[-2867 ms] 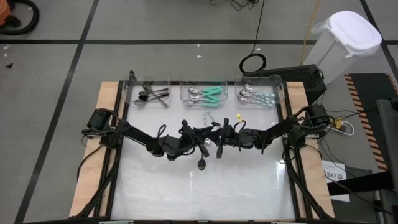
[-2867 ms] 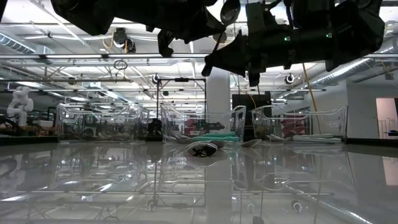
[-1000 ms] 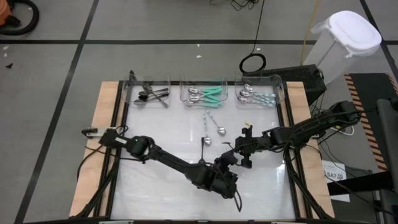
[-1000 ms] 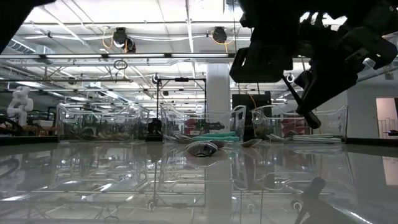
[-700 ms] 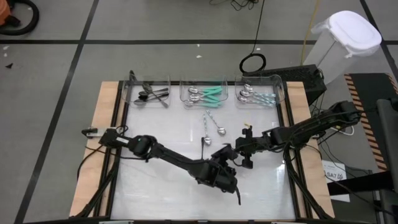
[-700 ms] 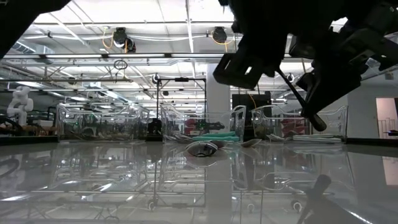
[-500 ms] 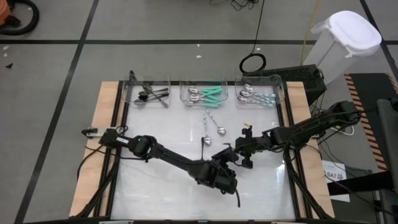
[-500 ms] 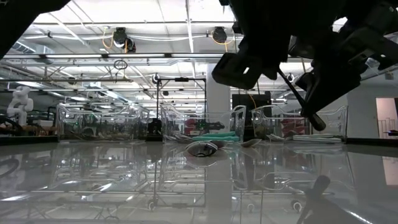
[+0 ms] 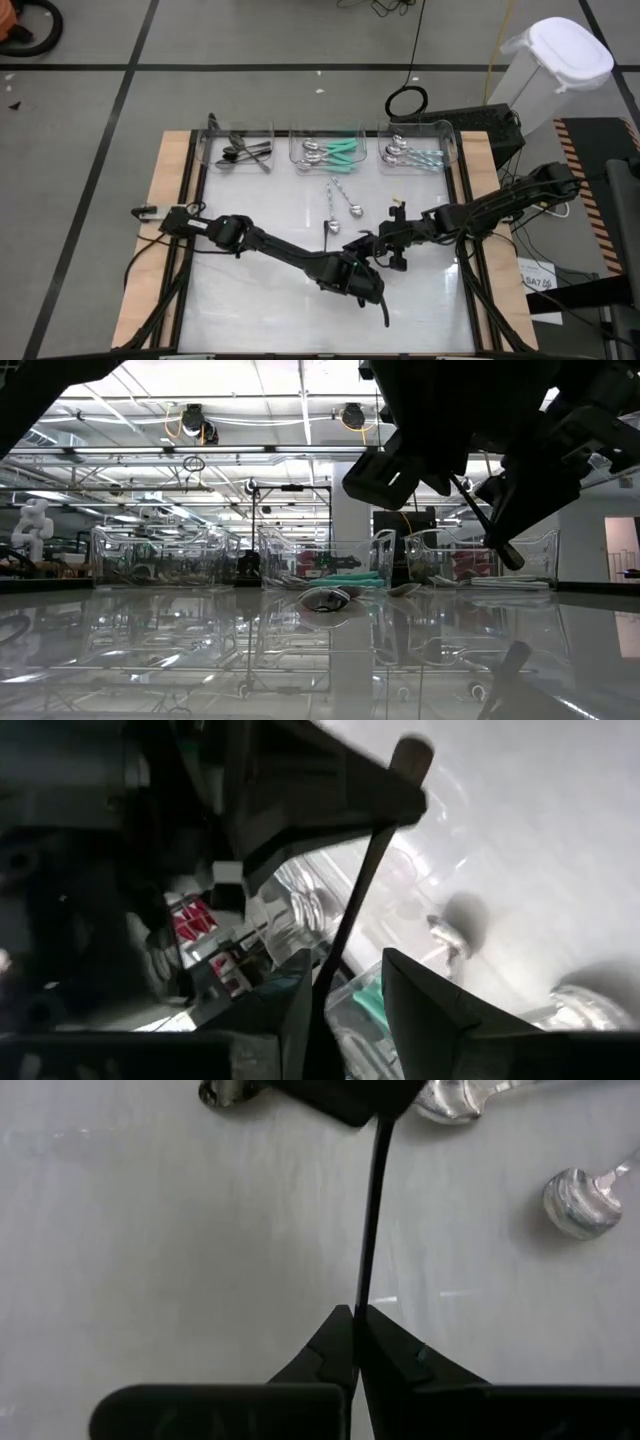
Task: Sort silverware by color (type)
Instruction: Put the black spoon into the left transparent bin
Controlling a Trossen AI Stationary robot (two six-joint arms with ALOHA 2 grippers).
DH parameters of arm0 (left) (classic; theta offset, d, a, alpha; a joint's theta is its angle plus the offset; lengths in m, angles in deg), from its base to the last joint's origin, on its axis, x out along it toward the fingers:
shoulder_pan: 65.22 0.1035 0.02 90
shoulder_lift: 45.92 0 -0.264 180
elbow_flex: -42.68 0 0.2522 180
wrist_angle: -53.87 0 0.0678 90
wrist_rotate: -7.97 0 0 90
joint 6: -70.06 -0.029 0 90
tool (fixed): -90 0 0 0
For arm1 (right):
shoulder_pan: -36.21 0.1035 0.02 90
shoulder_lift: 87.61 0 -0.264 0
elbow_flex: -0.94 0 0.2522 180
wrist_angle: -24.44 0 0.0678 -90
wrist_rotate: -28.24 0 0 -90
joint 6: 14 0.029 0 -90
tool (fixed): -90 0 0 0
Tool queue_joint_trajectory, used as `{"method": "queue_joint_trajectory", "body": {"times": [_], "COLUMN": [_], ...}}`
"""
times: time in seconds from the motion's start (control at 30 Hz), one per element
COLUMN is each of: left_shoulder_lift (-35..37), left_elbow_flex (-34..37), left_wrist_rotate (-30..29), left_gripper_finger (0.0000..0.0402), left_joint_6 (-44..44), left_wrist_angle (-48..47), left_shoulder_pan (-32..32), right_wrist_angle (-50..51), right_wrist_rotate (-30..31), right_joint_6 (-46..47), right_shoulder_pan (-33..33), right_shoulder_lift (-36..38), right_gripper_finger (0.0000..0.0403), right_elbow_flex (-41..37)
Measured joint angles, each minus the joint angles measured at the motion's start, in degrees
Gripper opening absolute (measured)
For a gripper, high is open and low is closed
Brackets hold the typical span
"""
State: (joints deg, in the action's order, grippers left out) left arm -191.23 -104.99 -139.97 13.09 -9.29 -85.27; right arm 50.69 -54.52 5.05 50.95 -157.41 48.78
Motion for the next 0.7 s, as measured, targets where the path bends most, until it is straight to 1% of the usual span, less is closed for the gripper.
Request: {"method": "queue_joint_trajectory", "body": {"times": [0.2, 0.37, 0.5, 0.7], "left_shoulder_lift": [0.00, 0.00, 0.00, 0.00], "left_elbow_flex": [0.00, 0.00, 0.00, 0.00], "left_wrist_rotate": [0.97, 1.39, 1.40, 3.14], "left_gripper_finger": [0.0122, 0.0122, 0.0122, 0.0122], "left_joint_6": [-2.93, -3.47, -5.13, -8.21], "left_wrist_angle": [0.05, 0.03, 0.03, 0.06], "left_shoulder_pan": [0.32, 0.43, 0.38, 0.41], "right_wrist_angle": [1.23, 1.20, 1.16, 1.29], "right_wrist_rotate": [-0.10, -4.15, -4.72, -10.31], "right_joint_6": [-0.32, -1.58, -2.23, -3.57], "right_shoulder_pan": [0.00, -0.04, -0.04, -0.09], "right_shoulder_lift": [-0.39, -0.38, -0.37, -0.38], "right_gripper_finger": [0.0004, 0.0004, 0.0004, 0.0004], "right_elbow_flex": [0.00, 0.00, 0.00, 0.00]}}
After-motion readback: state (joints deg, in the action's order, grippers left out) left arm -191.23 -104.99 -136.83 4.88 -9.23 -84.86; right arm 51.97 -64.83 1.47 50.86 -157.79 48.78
